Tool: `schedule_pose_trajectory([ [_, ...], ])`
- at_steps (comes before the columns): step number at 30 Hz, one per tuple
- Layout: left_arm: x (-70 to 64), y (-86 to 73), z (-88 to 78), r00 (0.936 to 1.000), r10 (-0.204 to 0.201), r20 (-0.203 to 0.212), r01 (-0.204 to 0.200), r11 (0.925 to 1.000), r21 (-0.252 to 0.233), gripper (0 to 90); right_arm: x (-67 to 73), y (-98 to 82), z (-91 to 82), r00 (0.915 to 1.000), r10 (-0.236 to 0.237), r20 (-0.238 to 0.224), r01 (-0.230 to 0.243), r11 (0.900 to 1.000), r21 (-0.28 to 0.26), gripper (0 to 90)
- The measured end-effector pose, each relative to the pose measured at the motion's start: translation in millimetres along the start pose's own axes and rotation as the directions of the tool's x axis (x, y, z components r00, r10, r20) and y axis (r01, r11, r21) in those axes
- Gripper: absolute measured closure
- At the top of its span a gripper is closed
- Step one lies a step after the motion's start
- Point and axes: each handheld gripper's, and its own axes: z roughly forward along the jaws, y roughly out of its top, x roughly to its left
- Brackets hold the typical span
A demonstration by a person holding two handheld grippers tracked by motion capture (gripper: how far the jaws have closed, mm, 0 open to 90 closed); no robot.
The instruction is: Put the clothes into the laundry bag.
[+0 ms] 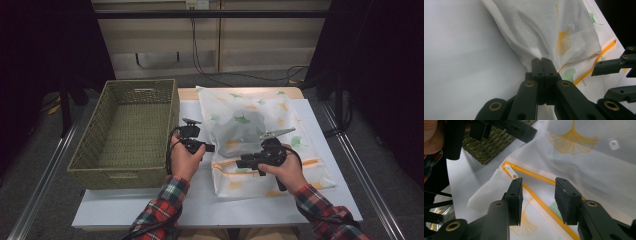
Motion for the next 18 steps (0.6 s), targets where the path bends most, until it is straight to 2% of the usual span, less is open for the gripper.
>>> schedule_pose_trajectory([
  [1, 1.5, -0.1, -0.5, 0.9999, 0.010, -0.001, -0.010, 0.9999, 0.005, 90.0, 0.9, 0.4, 1.8, 1.0000, 0.001, -0.002, -0.001, 1.000, 0.003, 58.6],
  [7, 0.8, -0.5, -0.5, 0.9999, -0.008, 0.010, 0.008, 0.9999, -0.006, 90.0, 6.1, 1.6, 15.9, 0.9991, 0.008, -0.042, -0.008, 1.000, 0.011, 62.1],
  [8, 1.0, -0.2, -1.2, 0.9999, 0.001, 0.011, -0.001, 1.0000, 0.001, 90.0, 7.4, 1.8, 18.2, 0.9989, 0.010, -0.047, -0.010, 1.000, 0.014, 62.7],
  [18, 0.8, -1.0, -0.6, 0.9999, -0.008, 0.012, 0.008, 0.9999, -0.007, 90.0, 14.1, 1.8, 35.6, 0.9961, 0.007, -0.088, -0.004, 0.999, 0.037, 65.5],
])
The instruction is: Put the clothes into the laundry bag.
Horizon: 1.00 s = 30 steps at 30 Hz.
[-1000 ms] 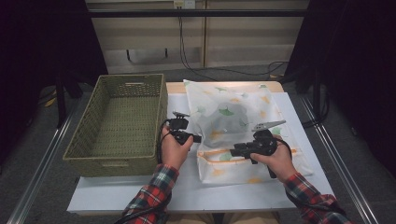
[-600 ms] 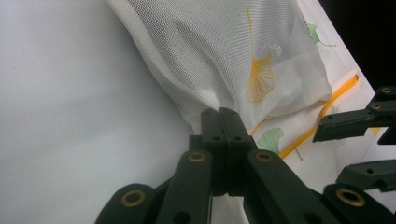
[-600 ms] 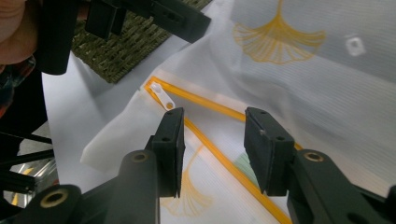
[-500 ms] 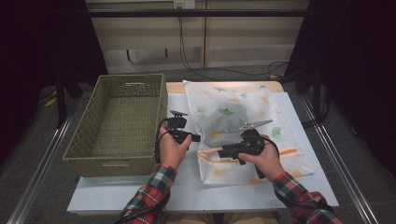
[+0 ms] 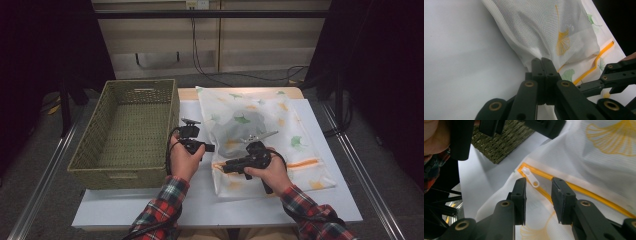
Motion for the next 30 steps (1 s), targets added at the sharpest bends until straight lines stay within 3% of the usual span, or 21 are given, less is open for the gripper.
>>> schedule_pose_trajectory([
  [8, 1.2, -0.6, -0.1, 1.0000, -0.005, 0.001, 0.005, 1.0000, -0.002, 90.0, 5.5, 0.0, 14.3, 0.9997, -0.021, -0.009, 0.021, 0.999, 0.024, 68.4],
  [21, 1.9, -1.2, 0.4, 0.9999, -0.010, 0.003, 0.010, 0.9999, -0.005, 90.0, 6.6, 4.1, 12.8, 0.9992, -0.039, -0.009, 0.040, 0.999, 0.022, 90.0],
  [30, 2.4, -1.6, 0.1, 0.9999, -0.013, 0.011, 0.013, 0.9999, -0.001, 90.0, 7.0, 6.5, 15.7, 0.9994, -0.026, -0.023, 0.026, 1.000, 0.014, 88.5],
])
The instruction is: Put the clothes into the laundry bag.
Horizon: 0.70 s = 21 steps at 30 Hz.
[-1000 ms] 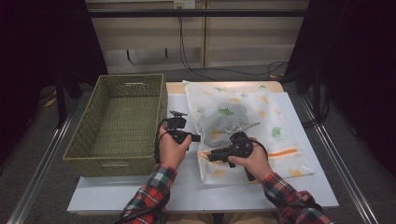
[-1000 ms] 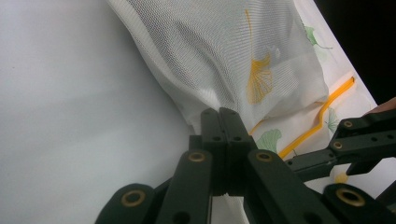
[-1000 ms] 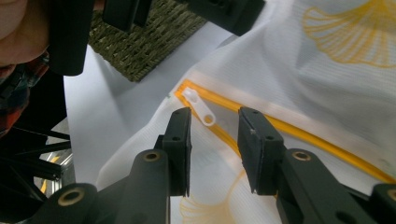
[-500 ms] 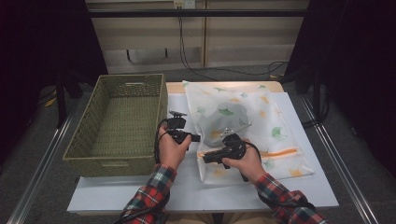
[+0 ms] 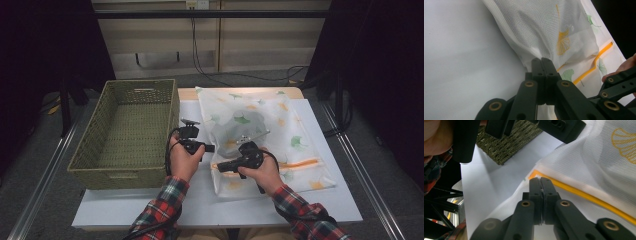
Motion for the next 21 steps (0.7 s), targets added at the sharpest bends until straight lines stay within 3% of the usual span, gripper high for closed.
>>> schedule_pose_trajectory([
  [5, 0.1, -0.3, 0.2, 1.0000, 0.002, -0.004, -0.002, 1.0000, -0.001, 90.0, 1.0, 1.7, 3.2, 0.9999, 0.010, -0.005, -0.010, 1.000, 0.003, 90.0],
  [10, 0.2, -0.5, -1.4, 1.0000, 0.004, -0.005, -0.004, 1.0000, -0.007, 90.0, 2.0, 3.1, 3.7, 0.9998, 0.006, 0.022, -0.006, 1.000, 0.020, 90.0],
  [14, -0.4, -1.3, -2.8, 1.0000, 0.003, 0.007, -0.003, 0.9999, -0.010, 88.6, 0.6, 3.2, 1.1, 0.9994, 0.033, 0.011, -0.034, 0.999, 0.020, 90.0],
  [16, -1.4, -1.3, -4.6, 0.9995, -0.003, 0.031, 0.004, 0.9999, -0.014, 82.4, 0.0, 3.2, -0.3, 0.9988, 0.049, 0.007, -0.049, 0.999, 0.018, 90.0],
  [19, -5.7, -0.9, -8.4, 0.9997, 0.019, 0.019, -0.018, 0.9996, -0.023, 73.2, -2.1, 3.8, -2.5, 0.9985, 0.055, 0.007, -0.055, 0.998, 0.007, 90.0],
  [21, -7.6, -1.8, -10.2, 0.9996, 0.012, 0.024, -0.011, 0.9996, -0.025, 70.5, -3.6, 4.4, -3.7, 0.9979, 0.064, 0.007, -0.064, 0.998, 0.006, 90.0],
])
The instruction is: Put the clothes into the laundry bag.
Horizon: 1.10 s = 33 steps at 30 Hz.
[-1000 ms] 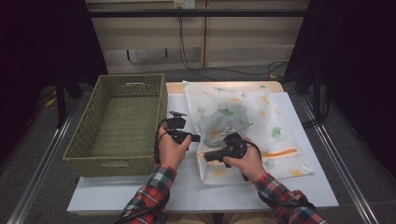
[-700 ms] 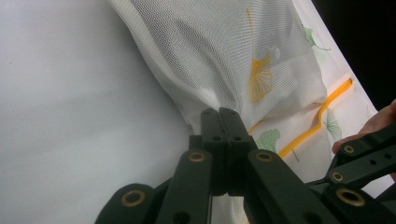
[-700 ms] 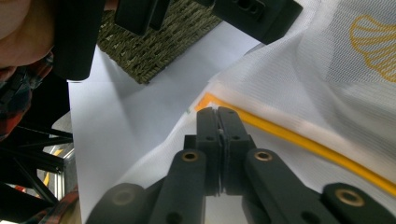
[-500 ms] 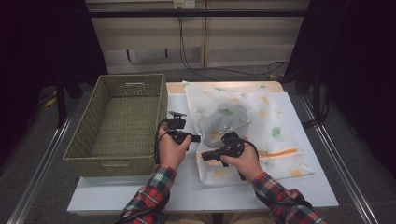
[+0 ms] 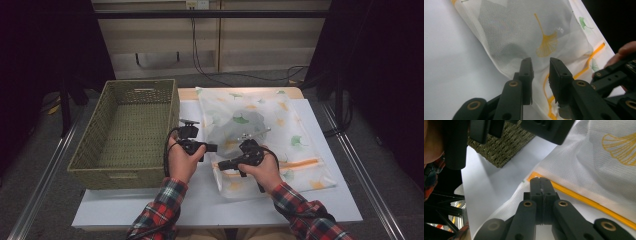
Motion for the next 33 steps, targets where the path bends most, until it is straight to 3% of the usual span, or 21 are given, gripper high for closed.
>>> schedule_pose_trajectory([
  [10, -0.4, -8.9, -5.0, 0.9997, -0.025, 0.007, 0.025, 0.9996, 0.011, 44.0, -7.2, 5.0, -5.0, 0.9996, 0.026, -0.009, -0.026, 0.999, -0.023, 90.0],
  [24, -8.3, -27.2, -8.1, 0.9985, -0.018, 0.052, 0.016, 0.9988, 0.045, 32.5, -6.6, 13.2, -3.8, 0.9998, 0.015, -0.010, -0.015, 0.999, -0.028, 90.0],
  [33, -8.4, -30.3, -3.6, 0.9984, -0.009, 0.056, 0.006, 0.9980, 0.064, 29.2, -4.5, 14.7, 1.3, 1.0000, 0.003, -0.002, -0.003, 1.000, -0.025, 90.0],
])
